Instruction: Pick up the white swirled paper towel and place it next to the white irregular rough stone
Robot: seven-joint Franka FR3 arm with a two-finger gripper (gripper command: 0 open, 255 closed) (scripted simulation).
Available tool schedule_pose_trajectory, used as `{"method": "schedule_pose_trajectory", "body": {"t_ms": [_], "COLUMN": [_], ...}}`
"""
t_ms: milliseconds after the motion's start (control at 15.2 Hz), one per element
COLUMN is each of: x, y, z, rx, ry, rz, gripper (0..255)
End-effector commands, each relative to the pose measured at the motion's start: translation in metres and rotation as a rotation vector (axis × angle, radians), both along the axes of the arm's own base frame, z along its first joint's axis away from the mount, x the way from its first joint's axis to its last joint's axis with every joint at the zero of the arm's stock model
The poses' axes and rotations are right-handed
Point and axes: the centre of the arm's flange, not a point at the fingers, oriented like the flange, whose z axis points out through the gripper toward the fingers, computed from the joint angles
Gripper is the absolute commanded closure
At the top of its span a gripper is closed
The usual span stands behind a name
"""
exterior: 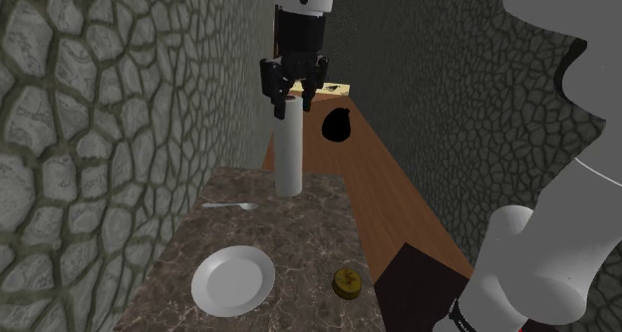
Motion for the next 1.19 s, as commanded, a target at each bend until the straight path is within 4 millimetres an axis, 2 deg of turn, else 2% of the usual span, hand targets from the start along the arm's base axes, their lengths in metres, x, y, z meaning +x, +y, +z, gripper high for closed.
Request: {"method": "schedule_pose_trajectory", "body": {"t_ms": [0,1122], "x": [-0.020,-0.189], "y": [0.020,0.167], "z": [0.001,0.002], "rx": [0.000,0.000], "ry": [0.000,0.000], "rz": [-0.001,-0.001], "gripper": [255,255]}}
